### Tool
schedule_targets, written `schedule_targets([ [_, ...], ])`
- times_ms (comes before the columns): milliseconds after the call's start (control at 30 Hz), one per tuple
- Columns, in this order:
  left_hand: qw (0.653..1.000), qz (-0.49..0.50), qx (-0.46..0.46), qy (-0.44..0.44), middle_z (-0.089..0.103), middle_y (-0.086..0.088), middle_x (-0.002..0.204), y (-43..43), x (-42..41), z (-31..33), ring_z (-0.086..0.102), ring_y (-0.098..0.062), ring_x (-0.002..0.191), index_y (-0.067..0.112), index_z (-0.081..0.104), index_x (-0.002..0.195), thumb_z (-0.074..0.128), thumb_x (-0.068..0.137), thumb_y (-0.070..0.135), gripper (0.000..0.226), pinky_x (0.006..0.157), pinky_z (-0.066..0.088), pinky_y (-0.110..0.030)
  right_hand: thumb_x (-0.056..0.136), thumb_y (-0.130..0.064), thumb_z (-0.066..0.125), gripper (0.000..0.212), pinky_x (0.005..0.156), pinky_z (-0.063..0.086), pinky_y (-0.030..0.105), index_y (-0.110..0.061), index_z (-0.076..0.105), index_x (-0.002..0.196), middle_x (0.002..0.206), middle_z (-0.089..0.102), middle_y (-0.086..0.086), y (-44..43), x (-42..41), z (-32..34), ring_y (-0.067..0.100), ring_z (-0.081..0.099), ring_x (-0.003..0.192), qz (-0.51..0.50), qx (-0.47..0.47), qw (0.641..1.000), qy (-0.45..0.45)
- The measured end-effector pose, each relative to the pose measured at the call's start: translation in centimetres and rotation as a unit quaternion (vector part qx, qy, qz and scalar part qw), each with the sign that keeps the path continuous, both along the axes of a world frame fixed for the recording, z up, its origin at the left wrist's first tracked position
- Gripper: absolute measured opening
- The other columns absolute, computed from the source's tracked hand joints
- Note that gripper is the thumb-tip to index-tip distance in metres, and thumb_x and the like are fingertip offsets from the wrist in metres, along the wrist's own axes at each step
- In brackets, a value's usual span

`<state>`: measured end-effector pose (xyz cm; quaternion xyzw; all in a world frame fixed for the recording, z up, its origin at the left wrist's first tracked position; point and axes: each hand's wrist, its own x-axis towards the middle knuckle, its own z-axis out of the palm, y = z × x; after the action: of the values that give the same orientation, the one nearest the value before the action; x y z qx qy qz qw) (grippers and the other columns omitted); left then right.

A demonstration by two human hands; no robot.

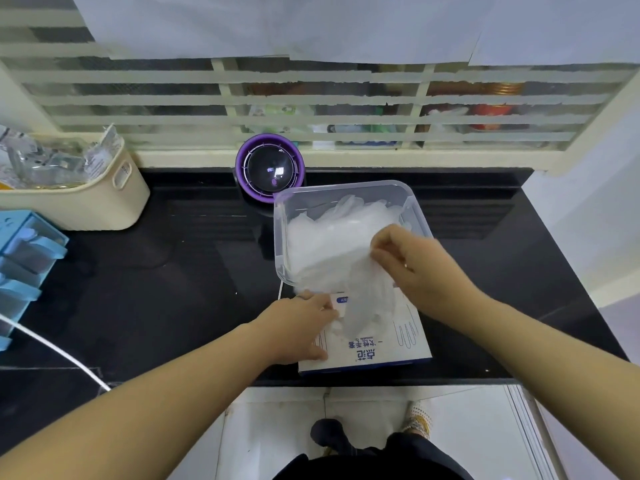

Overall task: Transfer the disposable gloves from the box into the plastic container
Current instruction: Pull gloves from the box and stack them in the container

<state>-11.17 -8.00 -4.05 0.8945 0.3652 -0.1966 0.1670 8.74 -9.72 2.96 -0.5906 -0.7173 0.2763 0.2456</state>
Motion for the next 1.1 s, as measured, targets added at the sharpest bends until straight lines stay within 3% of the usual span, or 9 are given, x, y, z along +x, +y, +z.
schedule_targets([
  [100, 0.993, 0.062, -0.093, -0.043, 0.036, 0.015, 0.144, 0.6, 0.0, 1.6, 0.039, -0.009, 0.130, 0.026, 0.038, 0.145, 0.060, 0.091, 0.045, 0.060, 0.103, 0.038, -0.029, 0.094, -0.023, 0.053, 0.007, 0.073, 0.045, 0.007, -0.027, 0.054, 0.089, 0.083, 0.059, -0.020, 1.0, 0.4, 2.6, -0.008, 0.056, 0.083, -0.007, 0.033, 0.999, 0.008],
  [200, 0.935, 0.175, -0.266, -0.156, 0.048, 0.026, 0.134, 1.8, -0.7, 5.0, 0.049, 0.010, 0.115, 0.035, 0.045, 0.139, 0.067, 0.087, 0.042, 0.056, 0.100, 0.037, -0.018, 0.091, -0.020, 0.058, 0.010, 0.074, 0.040, 0.001, -0.029, 0.056, 0.089, 0.087, 0.060, -0.018, 1.9, 0.9, 5.2, -0.005, 0.056, 0.086, 0.003, 0.060, 0.998, 0.000],
  [300, 0.826, 0.256, -0.396, -0.309, 0.059, 0.020, 0.129, 3.0, -2.0, 8.2, 0.058, 0.003, 0.114, 0.036, 0.049, 0.130, 0.067, 0.085, 0.034, 0.048, 0.094, 0.048, -0.022, 0.091, -0.020, 0.058, 0.008, 0.070, 0.041, 0.003, -0.028, 0.058, 0.093, 0.090, 0.061, -0.016, 2.7, 1.3, 7.1, -0.004, 0.056, 0.087, 0.021, 0.070, 0.996, -0.043],
  [400, 0.655, 0.371, -0.467, -0.463, 0.060, -0.006, 0.131, 3.9, -2.5, 10.0, 0.059, -0.022, 0.118, 0.012, 0.050, 0.136, 0.057, 0.091, 0.037, 0.051, 0.090, 0.055, -0.033, 0.093, -0.023, 0.057, 0.010, 0.076, 0.044, 0.012, -0.025, 0.064, 0.099, 0.099, 0.064, -0.012, 3.2, 1.3, 8.5, -0.001, 0.055, 0.087, 0.061, 0.086, 0.989, -0.105],
  [467, 0.603, 0.393, -0.458, -0.521, 0.059, -0.013, 0.130, 4.3, -2.0, 10.8, 0.057, -0.028, 0.120, 0.007, 0.053, 0.133, 0.055, 0.089, 0.049, 0.061, 0.094, 0.053, -0.035, 0.093, -0.023, 0.057, 0.014, 0.087, 0.047, 0.025, -0.023, 0.067, 0.102, 0.105, 0.066, -0.010, 3.6, 1.2, 9.0, 0.006, 0.056, 0.093, 0.085, 0.105, 0.979, -0.156],
  [700, 0.676, 0.406, -0.313, -0.530, 0.069, -0.018, 0.110, 5.2, 0.5, 11.2, 0.064, -0.024, 0.092, 0.010, 0.067, 0.108, 0.057, 0.094, 0.009, 0.017, 0.076, 0.058, -0.026, 0.087, -0.020, 0.065, 0.007, 0.084, 0.049, 0.037, -0.022, 0.069, 0.092, 0.100, 0.068, -0.008, 5.2, 1.3, 8.3, 0.012, 0.055, 0.094, 0.116, 0.194, 0.955, -0.194],
  [800, 0.689, 0.421, -0.256, -0.532, 0.066, -0.022, 0.109, 6.0, 0.7, 10.8, 0.060, -0.027, 0.089, 0.020, 0.069, 0.100, 0.057, 0.095, 0.009, 0.017, 0.090, 0.055, -0.042, 0.086, -0.021, 0.066, 0.021, 0.097, 0.038, 0.028, -0.023, 0.062, 0.107, 0.117, 0.060, -0.005, 5.7, 1.6, 7.8, 0.009, 0.048, 0.103, 0.050, 0.218, 0.959, -0.173],
  [933, 0.645, 0.434, -0.290, -0.558, 0.066, -0.024, 0.109, 6.9, 1.1, 10.2, 0.064, -0.025, 0.088, 0.012, 0.063, 0.108, 0.053, 0.095, 0.002, 0.019, 0.080, 0.059, -0.032, 0.087, -0.022, 0.060, 0.030, 0.101, 0.030, 0.027, -0.018, 0.061, 0.117, 0.123, 0.057, -0.001, 5.4, 0.5, 6.6, 0.013, 0.046, 0.116, 0.029, 0.279, 0.951, -0.128],
  [1100, 0.610, 0.446, -0.318, -0.572, 0.065, -0.015, 0.108, 7.7, 1.4, 8.6, 0.059, -0.022, 0.090, 0.008, 0.062, 0.120, 0.053, 0.095, 0.001, 0.027, 0.074, 0.059, -0.025, 0.083, -0.041, 0.064, 0.056, 0.102, 0.038, 0.044, -0.020, 0.052, 0.133, 0.140, 0.047, 0.007, 6.1, 0.1, 2.3, 0.028, 0.044, 0.127, 0.074, 0.211, 0.951, -0.212],
])
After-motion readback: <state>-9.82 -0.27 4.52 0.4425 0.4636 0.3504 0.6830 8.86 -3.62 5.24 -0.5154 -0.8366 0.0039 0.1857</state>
